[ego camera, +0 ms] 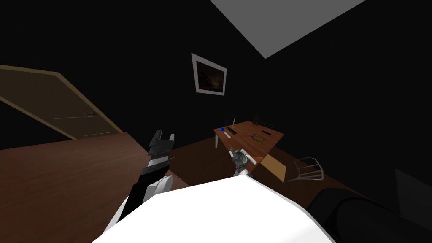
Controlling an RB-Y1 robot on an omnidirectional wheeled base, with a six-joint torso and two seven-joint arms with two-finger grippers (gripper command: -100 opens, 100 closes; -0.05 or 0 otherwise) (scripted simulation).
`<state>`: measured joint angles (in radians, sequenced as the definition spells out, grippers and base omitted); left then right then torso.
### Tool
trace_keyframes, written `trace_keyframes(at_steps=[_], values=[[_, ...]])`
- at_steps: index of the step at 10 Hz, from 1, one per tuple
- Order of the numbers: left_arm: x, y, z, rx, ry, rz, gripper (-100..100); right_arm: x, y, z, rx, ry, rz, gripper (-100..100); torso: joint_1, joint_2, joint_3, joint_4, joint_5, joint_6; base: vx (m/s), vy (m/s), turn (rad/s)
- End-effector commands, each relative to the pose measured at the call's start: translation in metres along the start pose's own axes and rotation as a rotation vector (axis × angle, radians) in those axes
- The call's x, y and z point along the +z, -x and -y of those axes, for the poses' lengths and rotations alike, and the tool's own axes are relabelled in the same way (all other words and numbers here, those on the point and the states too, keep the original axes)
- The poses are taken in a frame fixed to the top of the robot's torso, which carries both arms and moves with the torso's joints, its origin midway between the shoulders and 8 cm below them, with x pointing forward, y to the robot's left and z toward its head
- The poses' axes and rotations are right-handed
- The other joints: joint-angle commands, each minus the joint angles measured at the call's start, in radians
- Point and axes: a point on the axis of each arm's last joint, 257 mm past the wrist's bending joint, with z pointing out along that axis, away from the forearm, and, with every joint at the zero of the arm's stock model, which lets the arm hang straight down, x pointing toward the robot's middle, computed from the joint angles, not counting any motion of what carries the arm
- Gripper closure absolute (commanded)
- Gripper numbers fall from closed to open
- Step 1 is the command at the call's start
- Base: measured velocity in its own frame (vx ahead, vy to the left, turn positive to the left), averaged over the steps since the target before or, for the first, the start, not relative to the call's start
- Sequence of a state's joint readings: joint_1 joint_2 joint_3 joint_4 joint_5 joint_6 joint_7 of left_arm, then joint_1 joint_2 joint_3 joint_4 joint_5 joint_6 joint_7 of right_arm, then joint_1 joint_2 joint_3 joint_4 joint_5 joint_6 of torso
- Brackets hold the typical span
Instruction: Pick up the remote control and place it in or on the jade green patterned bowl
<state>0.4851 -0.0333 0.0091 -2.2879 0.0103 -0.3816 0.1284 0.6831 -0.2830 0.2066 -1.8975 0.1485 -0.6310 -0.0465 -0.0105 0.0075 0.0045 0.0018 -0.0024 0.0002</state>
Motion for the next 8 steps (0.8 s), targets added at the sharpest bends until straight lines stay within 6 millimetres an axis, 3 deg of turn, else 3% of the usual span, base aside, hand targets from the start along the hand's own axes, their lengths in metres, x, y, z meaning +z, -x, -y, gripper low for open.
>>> trace_keyframes(at_steps=[1,2,5,6,8], values=[[0.0,0.0,0.0,0.0,0.0,0.0,0,-0.029,-0.022,0.028,0.033,-0.085,-0.056,-100,0.0,0.0,0.0,0.0,0.0,0.0,-0.17,-0.083,0.461],[0.0,0.0,0.0,0.0,0.0,0.0,0,-0.03,-0.022,0.029,0.033,-0.087,-0.057,-100,0.001,0.001,0.001,0.0,0.0,0.0,-0.114,-0.061,0.114],[0.0,0.0,0.0,0.0,0.0,0.0,0,-0.09,-0.064,0.082,0.085,-0.257,-0.171,-100,0.001,-0.004,-0.002,-0.001,0.0,0.0,-0.086,-0.063,0.33],[0.0,0.0,0.0,0.0,0.0,0.0,0,-0.094,-0.063,0.086,0.082,-0.268,-0.177,-100,0.0,-0.004,-0.002,-0.001,0.0,0.001,-0.079,-0.046,0.137],[0.0,0.0,0.0,0.0,0.0,0.0,0,-0.15,-0.086,0.12,0.104,-0.406,-0.267,-100,0.002,-0.007,-0.004,-0.001,0.001,0.0,-0.06,-0.047,0.349]])
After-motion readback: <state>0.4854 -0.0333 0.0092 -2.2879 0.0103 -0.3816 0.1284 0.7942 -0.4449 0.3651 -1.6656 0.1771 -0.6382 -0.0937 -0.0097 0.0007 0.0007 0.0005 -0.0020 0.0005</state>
